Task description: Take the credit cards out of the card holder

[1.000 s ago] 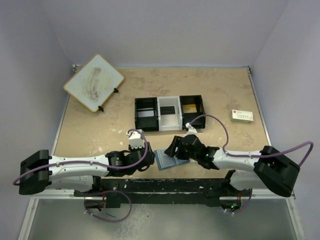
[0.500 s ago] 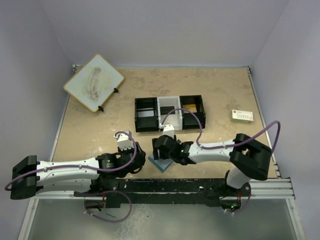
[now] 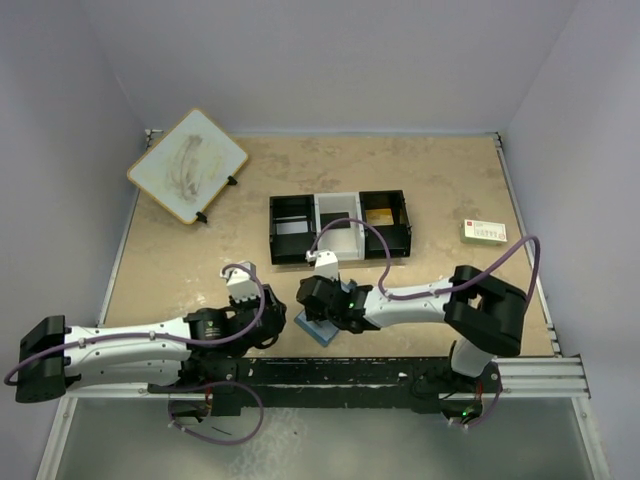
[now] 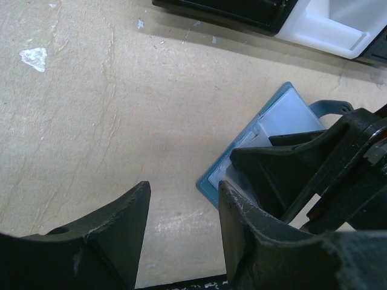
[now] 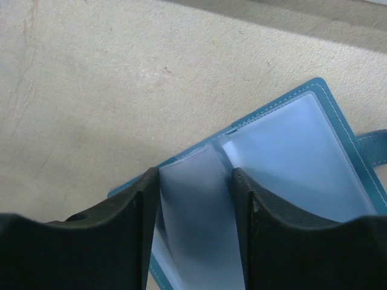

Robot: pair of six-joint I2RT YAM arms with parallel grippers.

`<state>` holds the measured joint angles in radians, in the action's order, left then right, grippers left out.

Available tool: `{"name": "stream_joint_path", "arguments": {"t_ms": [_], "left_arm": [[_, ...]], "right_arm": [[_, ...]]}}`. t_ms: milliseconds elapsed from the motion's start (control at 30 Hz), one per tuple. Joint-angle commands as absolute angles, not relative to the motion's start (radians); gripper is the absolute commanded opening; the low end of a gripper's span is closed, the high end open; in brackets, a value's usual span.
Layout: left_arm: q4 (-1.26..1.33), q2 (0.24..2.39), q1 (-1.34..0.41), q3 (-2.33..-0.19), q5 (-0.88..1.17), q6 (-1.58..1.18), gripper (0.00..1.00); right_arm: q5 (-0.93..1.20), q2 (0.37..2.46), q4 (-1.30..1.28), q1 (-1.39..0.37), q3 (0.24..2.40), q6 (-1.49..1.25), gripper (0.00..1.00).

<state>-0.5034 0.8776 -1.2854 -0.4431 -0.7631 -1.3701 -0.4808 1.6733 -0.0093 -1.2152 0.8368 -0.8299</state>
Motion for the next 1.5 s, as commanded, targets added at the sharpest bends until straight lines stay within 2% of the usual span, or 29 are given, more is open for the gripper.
{"name": "stream_joint_path", "arguments": {"t_ms": [0, 133, 300, 433, 567, 800, 967, 1267, 1367, 1467], "left_arm": [[-0.48, 0.891, -1.285, -0.437, -0.768, -1.374, 0.47], [-0.433, 0.912, -1.285, -0.437, -0.742, -1.349, 0.47], [-0.315, 0.956, -1.285, -0.435, -0.667, -1.288, 0.47], [-0.124, 0.994, -1.285, -0.409, -0.594, -1.259, 0.47], [0.046, 1.054, -1.285, -0.393, -0.538, -1.251, 0.47], [0.332, 1.265, -1.287, -0.416, -0.44, -1.245, 0.48], [0.43, 1.395, -1.287, -0.446, -0.405, -1.233, 0.47], [0.385, 1.529, -1.287, -0.587, -0.392, -1.174, 0.46], [0.41, 1.538, -1.287, -0.583, -0.388, -1.175, 0.46], [0.424, 1.546, -1.287, -0.595, -0.383, -1.169, 0.47]], "right_arm": [[-0.289, 1.708, -0.083, -1.227, 0.744, -0.869, 0.5], [-0.192, 1.648, 0.021, -1.177, 0.684, -0.877, 0.46], [-0.038, 1.53, 0.211, -1.051, 0.539, -0.893, 0.36], [0.009, 1.489, 0.273, -0.988, 0.489, -0.903, 0.27], [0.054, 1.481, 0.324, -0.938, 0.445, -0.924, 0.26], [0.093, 1.419, 0.491, -0.851, 0.301, -1.069, 0.35], [0.048, 1.338, 0.474, -0.826, 0.269, -1.105, 0.44], [-0.21, 1.078, 0.044, -0.803, 0.357, -1.059, 0.61], [-0.305, 0.96, -0.12, -0.799, 0.403, -1.039, 0.63], [-0.326, 0.869, -0.203, -0.798, 0.435, -1.017, 0.61]]}}
